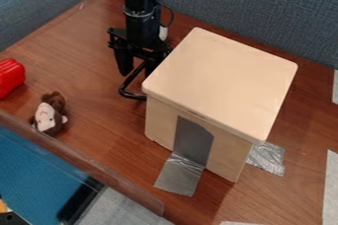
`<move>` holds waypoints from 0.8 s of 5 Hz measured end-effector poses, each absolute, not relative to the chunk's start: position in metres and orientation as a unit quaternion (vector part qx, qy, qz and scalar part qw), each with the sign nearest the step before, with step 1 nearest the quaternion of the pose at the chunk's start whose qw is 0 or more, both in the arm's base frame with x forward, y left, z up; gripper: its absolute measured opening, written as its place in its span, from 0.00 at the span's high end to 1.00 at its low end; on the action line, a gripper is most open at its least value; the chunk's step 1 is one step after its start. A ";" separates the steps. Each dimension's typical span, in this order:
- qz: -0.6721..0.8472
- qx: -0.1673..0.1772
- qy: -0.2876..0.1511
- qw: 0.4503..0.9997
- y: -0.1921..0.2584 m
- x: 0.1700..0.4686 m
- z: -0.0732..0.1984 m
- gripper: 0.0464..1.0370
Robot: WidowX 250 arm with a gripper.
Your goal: Open the drawer
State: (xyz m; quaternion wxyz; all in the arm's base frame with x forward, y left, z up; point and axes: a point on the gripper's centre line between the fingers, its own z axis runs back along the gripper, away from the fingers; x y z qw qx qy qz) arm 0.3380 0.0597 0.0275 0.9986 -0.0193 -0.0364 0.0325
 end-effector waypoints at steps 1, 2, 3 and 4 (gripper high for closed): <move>0.044 -0.014 -0.041 0.998 0.082 0.342 0.031 0.68; 0.053 0.001 -0.055 0.997 0.106 0.348 0.039 0.89; 0.084 0.014 -0.061 0.994 0.146 0.345 0.044 0.99; 0.083 0.015 -0.063 0.994 0.155 0.344 0.047 1.00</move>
